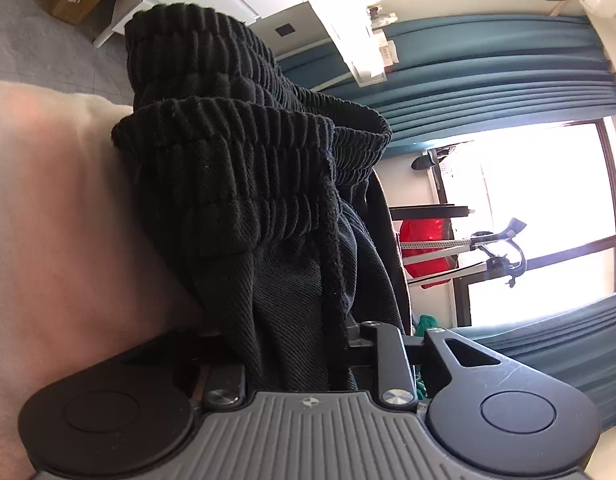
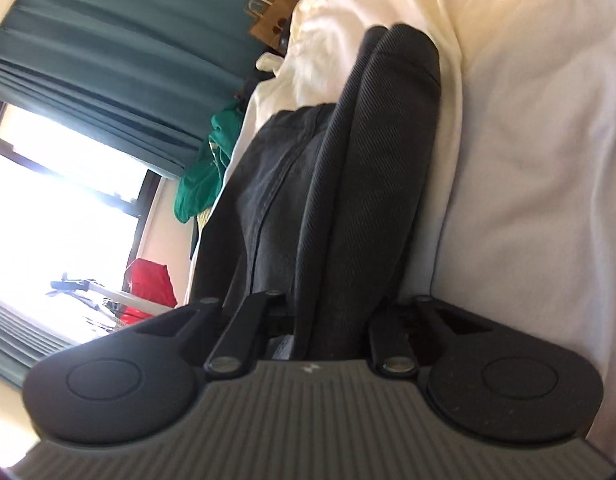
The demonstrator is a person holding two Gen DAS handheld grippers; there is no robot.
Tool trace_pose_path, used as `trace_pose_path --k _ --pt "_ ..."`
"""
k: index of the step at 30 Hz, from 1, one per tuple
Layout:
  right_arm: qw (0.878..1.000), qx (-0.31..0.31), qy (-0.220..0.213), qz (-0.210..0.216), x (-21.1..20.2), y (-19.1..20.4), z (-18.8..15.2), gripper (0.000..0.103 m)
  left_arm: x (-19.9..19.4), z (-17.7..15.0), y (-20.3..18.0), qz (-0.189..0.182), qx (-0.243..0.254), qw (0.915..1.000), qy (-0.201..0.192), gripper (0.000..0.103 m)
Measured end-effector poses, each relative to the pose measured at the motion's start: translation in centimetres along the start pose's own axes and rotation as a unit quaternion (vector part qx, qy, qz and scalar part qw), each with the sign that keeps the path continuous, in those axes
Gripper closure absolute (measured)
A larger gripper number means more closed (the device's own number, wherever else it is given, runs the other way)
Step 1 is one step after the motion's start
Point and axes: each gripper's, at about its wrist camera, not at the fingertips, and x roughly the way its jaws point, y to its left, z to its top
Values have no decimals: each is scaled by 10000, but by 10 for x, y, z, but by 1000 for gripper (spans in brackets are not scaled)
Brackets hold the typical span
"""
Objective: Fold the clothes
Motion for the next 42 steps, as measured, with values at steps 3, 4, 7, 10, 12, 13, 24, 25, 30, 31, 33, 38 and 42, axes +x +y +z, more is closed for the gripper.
trace_pose_path --k 3,4,7,10,12,13,24,25,30,31,33,38,42 --pt "9992 -313 -242 -42 -11 13 0 91 -24 -5 -4 -63 125 9998 -174 87" --pt "9990 -347 -273 -17 -15 16 2 91 -31 -5 -9 -124 196 9995 -215 88" --pt "9989 -401 -245 38 -34 18 8 92 -55 -8 -24 -282 406 9982 -338 89" --pt "9994 -311 -132 -47 -54 11 16 92 -73 -9 -35 -397 285 9982 -347 89" --pt "9999 -49 -26 -124 -70 1 20 92 -93 -8 -36 -430 220 9983 -315 89" --pt "9998 97 28 -159 -78 -4 21 92 -106 -9 -36 -392 241 9985 -311 89" --pt "9920 947 732 -400 -178 -46 22 91 -249 -10 17 16 130 9994 -313 89" --pt "9912 975 779 -437 -182 -49 21 91 -277 -11 31 71 56 9996 -271 89" --pt "9840 1349 1086 -416 -182 -68 19 90 -279 -7 28 304 269 9990 -204 88" --pt "9834 1344 1141 -427 -180 -71 20 89 -285 -10 28 370 423 9982 -214 87" --pt "9821 1338 1251 -443 -174 -76 22 88 -279 -12 23 522 560 9968 -227 86" --pt "9787 1766 1008 -284 -166 -92 27 76 -283 -18 27 658 478 9962 -319 83" --pt "9803 1778 852 -99 -157 -100 31 75 -277 -21 22 912 795 9917 -425 82"
